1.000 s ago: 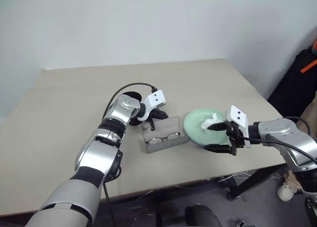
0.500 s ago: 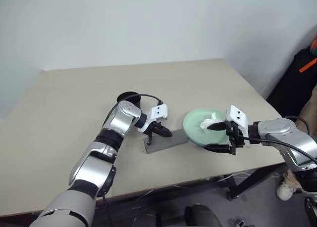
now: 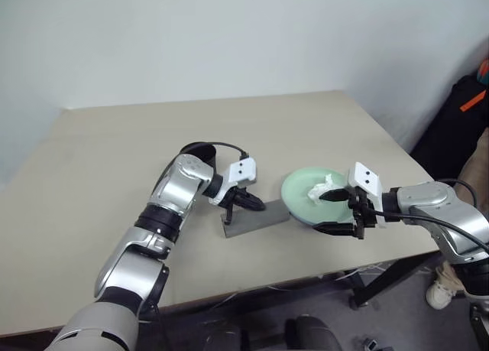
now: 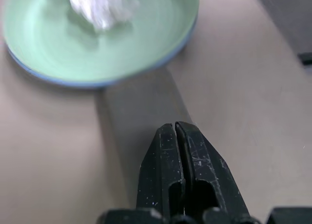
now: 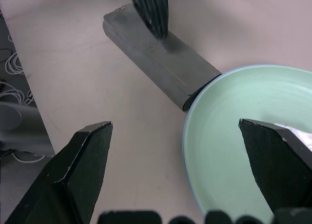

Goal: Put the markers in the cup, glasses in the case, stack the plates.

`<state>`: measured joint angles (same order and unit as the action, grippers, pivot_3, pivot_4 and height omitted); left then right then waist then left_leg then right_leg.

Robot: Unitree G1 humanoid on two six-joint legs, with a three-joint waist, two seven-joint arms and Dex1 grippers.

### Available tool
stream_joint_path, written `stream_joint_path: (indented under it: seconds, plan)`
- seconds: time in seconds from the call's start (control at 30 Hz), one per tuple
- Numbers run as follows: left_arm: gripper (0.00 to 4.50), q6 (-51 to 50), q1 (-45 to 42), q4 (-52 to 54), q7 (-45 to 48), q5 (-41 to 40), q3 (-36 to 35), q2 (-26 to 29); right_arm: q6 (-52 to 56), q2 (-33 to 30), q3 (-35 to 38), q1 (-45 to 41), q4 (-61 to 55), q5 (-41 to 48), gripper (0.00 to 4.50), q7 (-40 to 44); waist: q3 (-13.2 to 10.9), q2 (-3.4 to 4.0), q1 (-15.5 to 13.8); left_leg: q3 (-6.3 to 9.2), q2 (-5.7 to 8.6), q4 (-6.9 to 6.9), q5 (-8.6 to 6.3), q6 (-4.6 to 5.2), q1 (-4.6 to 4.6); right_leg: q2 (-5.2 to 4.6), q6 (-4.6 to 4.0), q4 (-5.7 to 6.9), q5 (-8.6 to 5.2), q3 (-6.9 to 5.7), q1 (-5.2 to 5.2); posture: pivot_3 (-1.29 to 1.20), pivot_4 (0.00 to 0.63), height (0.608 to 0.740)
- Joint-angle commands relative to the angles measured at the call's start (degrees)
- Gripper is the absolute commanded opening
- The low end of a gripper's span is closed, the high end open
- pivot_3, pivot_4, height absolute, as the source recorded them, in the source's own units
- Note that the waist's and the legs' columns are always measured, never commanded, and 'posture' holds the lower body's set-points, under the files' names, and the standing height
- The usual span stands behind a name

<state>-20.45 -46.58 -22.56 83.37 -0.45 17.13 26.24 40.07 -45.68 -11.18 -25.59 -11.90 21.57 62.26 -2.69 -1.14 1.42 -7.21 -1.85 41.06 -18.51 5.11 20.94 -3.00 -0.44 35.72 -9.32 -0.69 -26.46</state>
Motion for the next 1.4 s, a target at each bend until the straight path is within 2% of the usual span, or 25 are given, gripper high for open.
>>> stream_joint_path:
  seconds: [0.03,0.1,0.3,0.43,0.63,0.87,1.13,1.4]
  plan:
    - [0.18,-5.99,1.48,12.52,0.96,-5.66,-3.64,3.52,-0.99,0.35,0.42,-1.25,-0.5,-0.2,4.5,0.19,0.0,0.01,0.05,-0.01,-0.02,-0.01,-0.01,-0.02,0.0,0.0,0.0,-0.01,0.0,0.0,-0.01,0.0,0.0,0.74]
    - [0.59,-9.06,2.57,17.21,-0.32,-7.82,-5.63,5.58,-1.03,0.4,0.42,-1.17,-0.59,-0.28,4.5,0.23,0.0,0.01,0.05,-0.01,-0.02,-0.01,-0.01,-0.04,-0.02,0.0,0.0,0.0,-0.01,0.0,0.0,0.0,0.0,0.74]
    - [2.71,-18.12,10.66,29.73,-6.7,-14.43,-13.83,11.68,-0.72,0.97,0.55,-1.18,-1.13,0.23,4.5,0.06,-0.01,0.03,0.17,-0.03,-0.04,-0.02,0.12,-0.31,-0.14,0.0,-0.02,0.04,-0.01,0.02,0.06,0.0,0.0,0.74]
    - [4.07,-20.28,17.78,35.74,-11.31,-15.47,-17.59,16.05,-2.16,0.39,-0.46,-1.17,-0.09,-1.18,4.5,0.95,-0.01,0.03,0.12,-0.03,-0.05,-0.03,0.18,-0.42,-0.18,0.0,-0.02,0.05,-0.02,0.01,0.11,0.0,0.0,0.74]
    - [4.07,-24.63,29.55,40.81,-18.61,-16.49,-24.25,21.25,-3.41,0.62,-0.42,-1.64,1.65,-1.69,4.5,2.16,-0.02,0.03,0.14,-0.07,-0.07,-0.05,0.02,-0.78,-0.21,-0.01,-0.03,0.03,-0.02,0.0,0.1,0.0,0.0,0.74]
    - [4.07,-34.59,32.46,38.4,-32.27,-16.2,-27.58,20.48,-4.82,0.57,-0.51,-1.49,3.02,-2.23,4.5,3.31,-0.02,0.03,-0.12,-0.06,-0.07,-0.08,0.06,-0.91,-0.22,-0.02,-0.04,0.04,-0.02,-0.06,0.13,0.0,0.0,0.74]
    - [4.07,-47.22,28.44,35.98,-40.11,-16.99,-22.69,19.44,-5.12,1.09,-1.22,-2.72,4.16,-2.86,4.5,4.23,-0.02,0.02,-0.12,-0.1,-0.07,-0.17,0.07,-1.04,-0.25,-0.01,-0.06,0.06,0.0,-0.07,0.09,0.0,0.0,0.74]
    - [4.07,-52.67,24.15,31.77,-43.92,-16.2,-16.84,19.19,-4.74,1.26,-1.05,-2.64,3.65,-2.76,4.5,4.03,-0.02,0.03,-0.09,-0.11,-0.07,-0.2,0.06,-1.1,-0.27,0.0,-0.06,0.05,0.0,-0.07,0.09,0.0,0.0,0.74]
